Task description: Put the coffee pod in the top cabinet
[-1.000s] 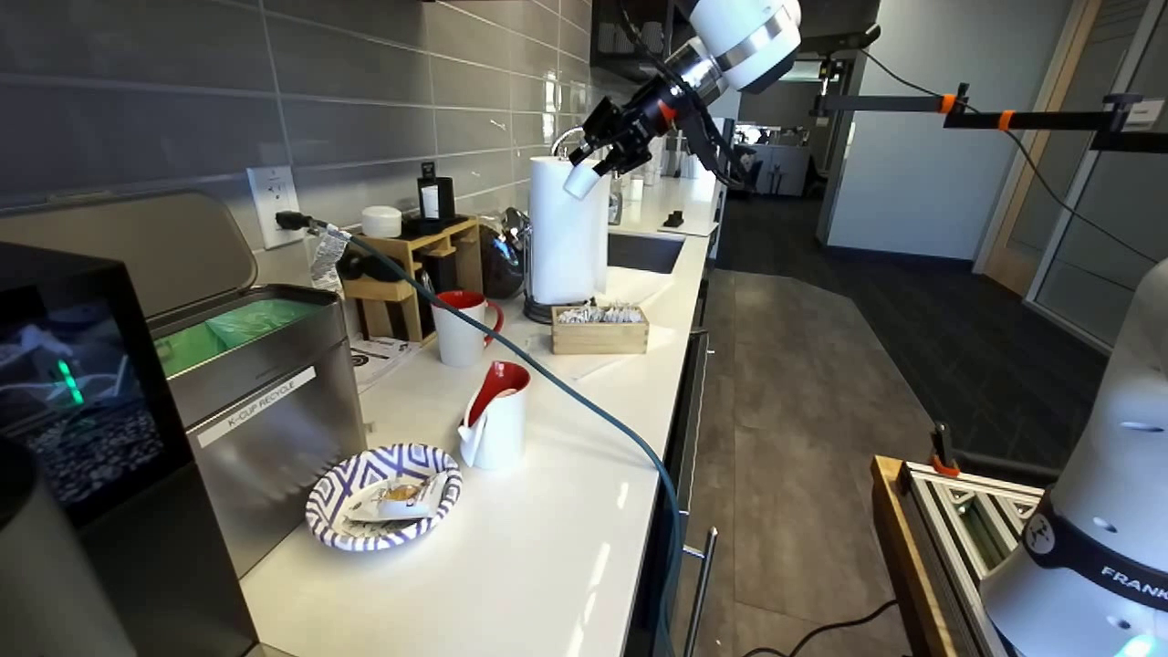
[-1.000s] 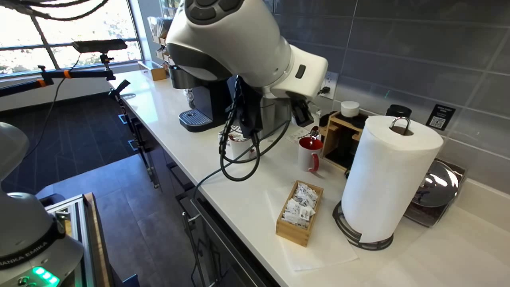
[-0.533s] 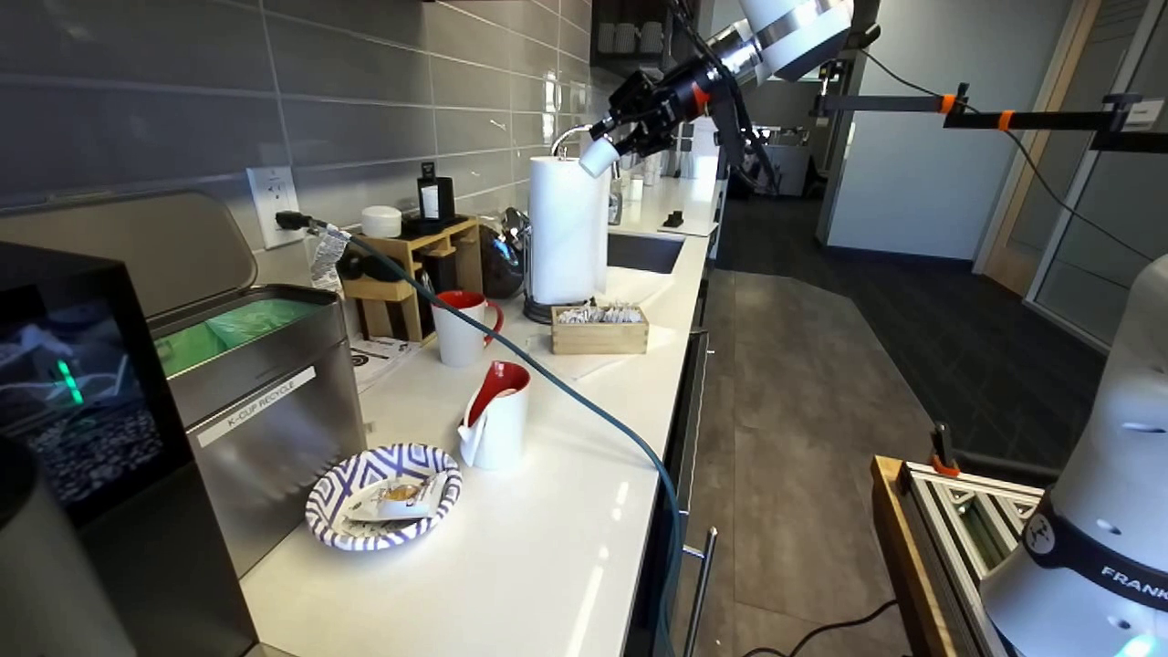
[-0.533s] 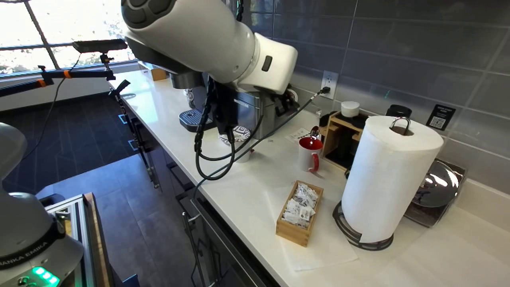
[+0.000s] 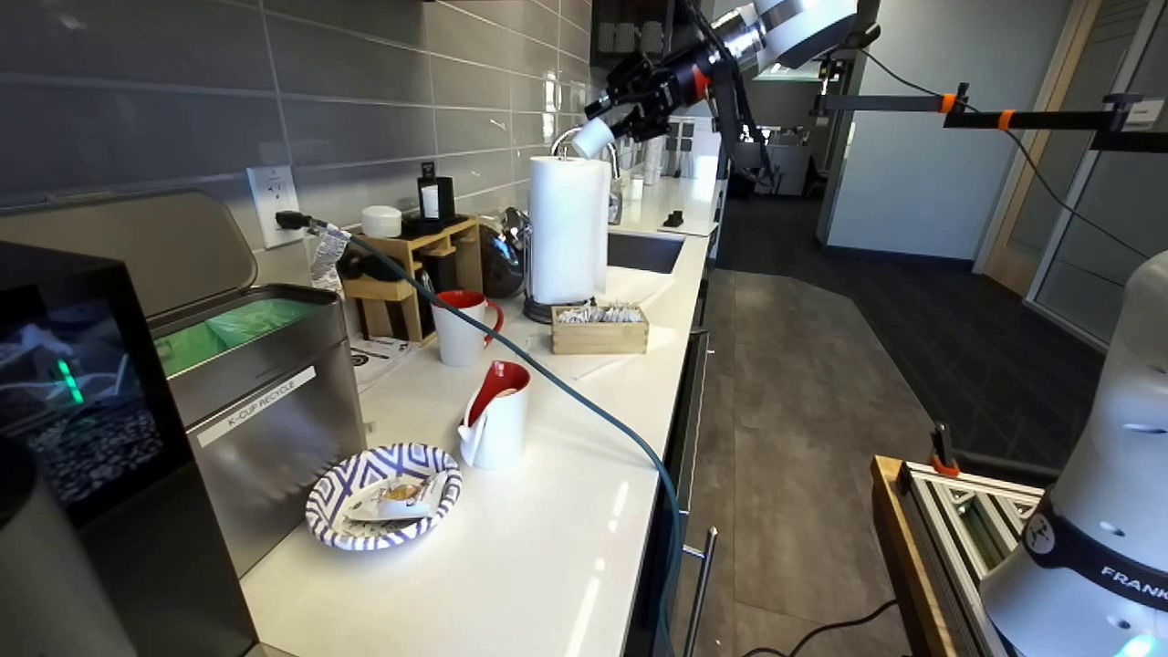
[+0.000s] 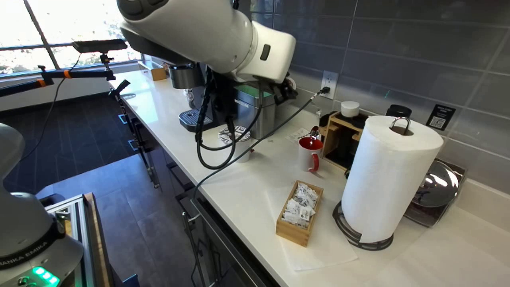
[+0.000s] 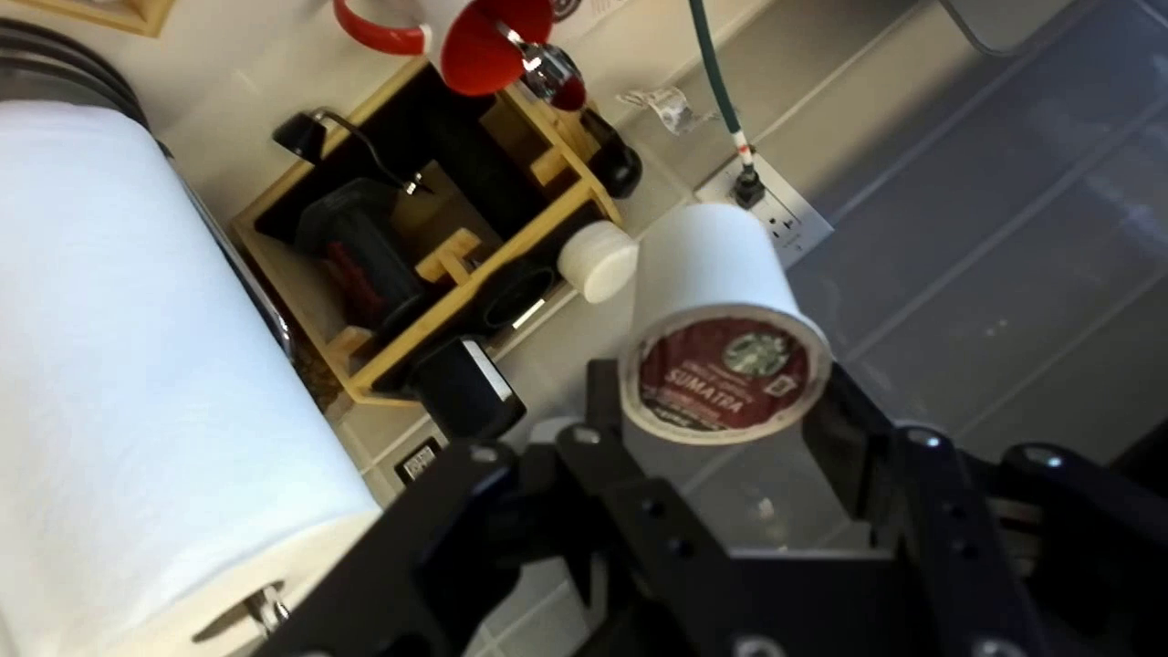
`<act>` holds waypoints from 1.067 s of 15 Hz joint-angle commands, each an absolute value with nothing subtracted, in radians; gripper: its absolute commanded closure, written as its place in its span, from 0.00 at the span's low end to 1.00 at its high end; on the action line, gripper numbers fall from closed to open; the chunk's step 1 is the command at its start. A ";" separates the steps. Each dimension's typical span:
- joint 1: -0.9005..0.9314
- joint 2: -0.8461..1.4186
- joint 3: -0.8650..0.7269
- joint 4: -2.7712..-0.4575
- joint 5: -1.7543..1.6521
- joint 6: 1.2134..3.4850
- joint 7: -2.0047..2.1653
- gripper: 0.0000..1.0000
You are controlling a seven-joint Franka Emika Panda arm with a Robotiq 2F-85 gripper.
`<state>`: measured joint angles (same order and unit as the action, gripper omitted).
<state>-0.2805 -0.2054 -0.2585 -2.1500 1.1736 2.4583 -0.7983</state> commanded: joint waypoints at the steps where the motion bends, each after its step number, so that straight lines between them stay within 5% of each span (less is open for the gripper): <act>1: -0.263 -0.236 -0.313 -2.074 1.269 2.387 -0.814 0.72; 16: -0.287 -0.247 -0.383 -1.860 1.802 2.312 -0.956 0.72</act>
